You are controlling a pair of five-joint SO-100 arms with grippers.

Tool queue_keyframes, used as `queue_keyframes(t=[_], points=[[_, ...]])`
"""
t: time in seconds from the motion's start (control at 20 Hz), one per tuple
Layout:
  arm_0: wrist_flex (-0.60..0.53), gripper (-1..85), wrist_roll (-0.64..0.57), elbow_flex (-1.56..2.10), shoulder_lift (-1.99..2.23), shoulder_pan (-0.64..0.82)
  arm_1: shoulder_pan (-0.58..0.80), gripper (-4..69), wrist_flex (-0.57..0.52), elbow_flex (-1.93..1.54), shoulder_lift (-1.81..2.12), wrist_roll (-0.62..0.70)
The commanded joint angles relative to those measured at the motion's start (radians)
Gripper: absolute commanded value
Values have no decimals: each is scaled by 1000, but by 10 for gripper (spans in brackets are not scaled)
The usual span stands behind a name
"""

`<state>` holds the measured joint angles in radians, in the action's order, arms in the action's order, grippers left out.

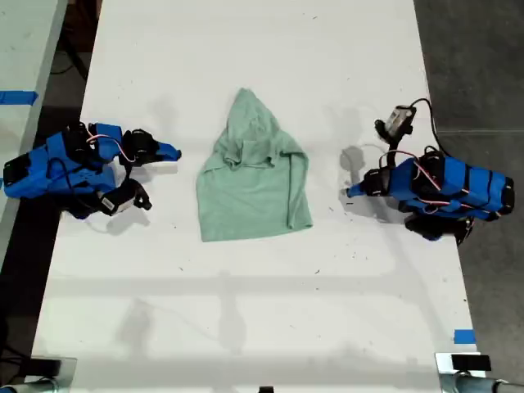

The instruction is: Fold t shirt

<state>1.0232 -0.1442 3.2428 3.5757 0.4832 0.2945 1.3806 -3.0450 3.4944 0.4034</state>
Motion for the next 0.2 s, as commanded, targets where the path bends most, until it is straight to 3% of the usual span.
queue_keyframes(t=[0.0, 0.15], points=[[-3, -3, 15, 41, 8, 8, -8, 15, -23, -51, 8, 3], [-3, -3, 15, 41, 8, 6, -8, 15, -23, -51, 8, 2]])
